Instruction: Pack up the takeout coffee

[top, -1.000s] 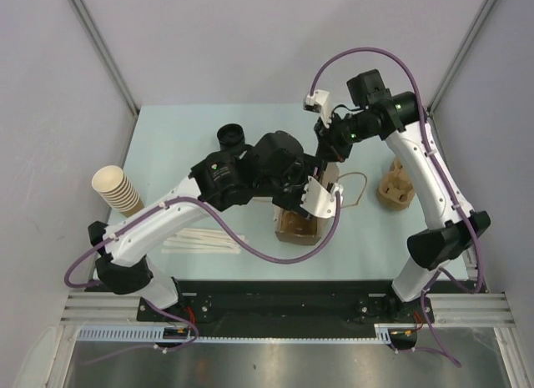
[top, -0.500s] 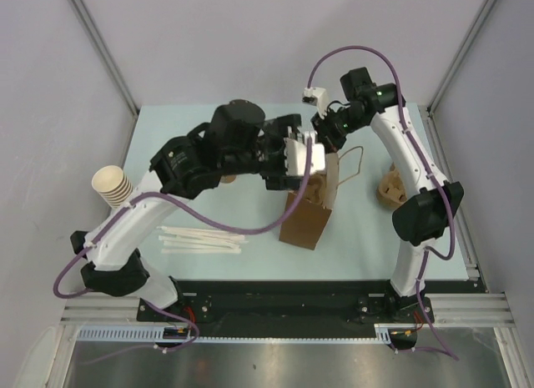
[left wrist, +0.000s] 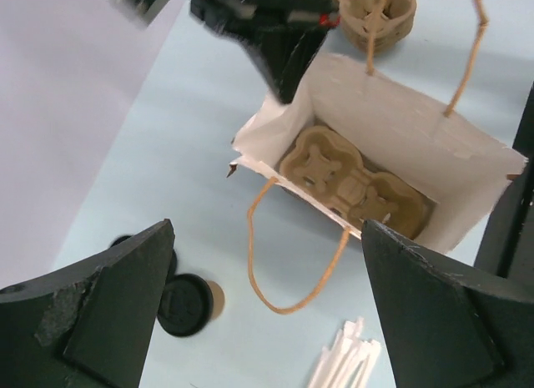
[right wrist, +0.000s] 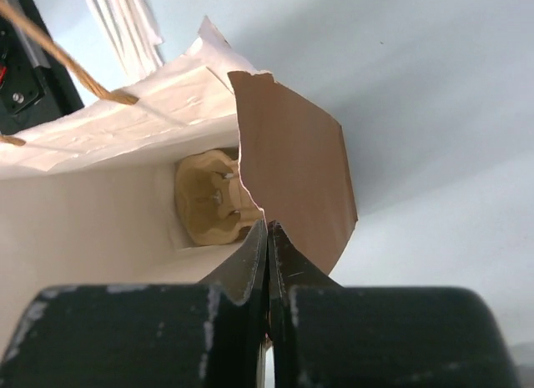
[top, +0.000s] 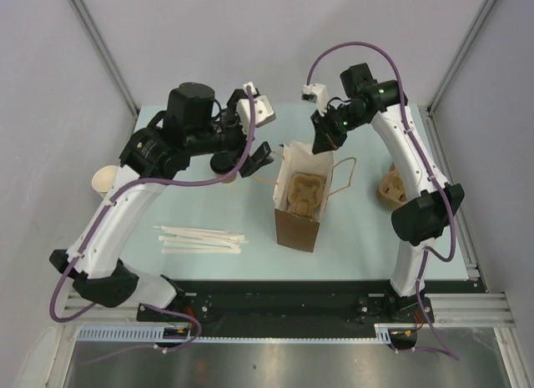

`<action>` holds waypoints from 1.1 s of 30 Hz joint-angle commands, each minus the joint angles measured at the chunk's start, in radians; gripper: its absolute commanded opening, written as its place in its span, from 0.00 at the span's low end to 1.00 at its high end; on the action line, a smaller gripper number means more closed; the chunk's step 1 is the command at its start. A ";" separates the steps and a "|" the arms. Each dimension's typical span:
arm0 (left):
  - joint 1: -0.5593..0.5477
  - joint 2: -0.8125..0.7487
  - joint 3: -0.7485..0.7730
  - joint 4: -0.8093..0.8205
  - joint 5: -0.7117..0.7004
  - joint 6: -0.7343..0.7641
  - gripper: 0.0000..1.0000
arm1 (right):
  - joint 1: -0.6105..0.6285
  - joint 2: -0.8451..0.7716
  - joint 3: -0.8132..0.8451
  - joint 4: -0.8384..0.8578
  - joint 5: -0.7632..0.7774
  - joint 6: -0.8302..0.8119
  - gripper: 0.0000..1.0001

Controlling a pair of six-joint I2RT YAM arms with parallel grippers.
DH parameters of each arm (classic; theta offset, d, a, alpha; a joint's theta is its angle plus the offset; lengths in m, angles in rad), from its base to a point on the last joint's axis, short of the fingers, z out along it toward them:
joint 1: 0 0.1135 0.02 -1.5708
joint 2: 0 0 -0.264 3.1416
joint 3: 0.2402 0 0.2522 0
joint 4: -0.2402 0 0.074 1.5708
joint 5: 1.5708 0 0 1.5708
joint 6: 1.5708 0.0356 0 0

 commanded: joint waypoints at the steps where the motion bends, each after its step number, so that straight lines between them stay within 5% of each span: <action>1: 0.077 -0.100 -0.101 0.085 0.065 -0.081 1.00 | 0.059 -0.159 -0.066 -0.033 -0.017 -0.027 0.00; 12: 0.293 -0.163 -0.316 0.160 0.178 -0.147 0.99 | 0.157 -0.380 -0.258 0.082 0.058 0.052 0.00; 21: 0.379 -0.040 -0.323 0.136 0.099 -0.192 0.99 | 0.142 -0.343 -0.304 0.107 0.078 0.039 0.00; 33: 0.453 0.157 -0.343 0.199 -0.045 -0.267 0.99 | -0.024 -0.211 -0.198 0.125 -0.067 0.075 0.00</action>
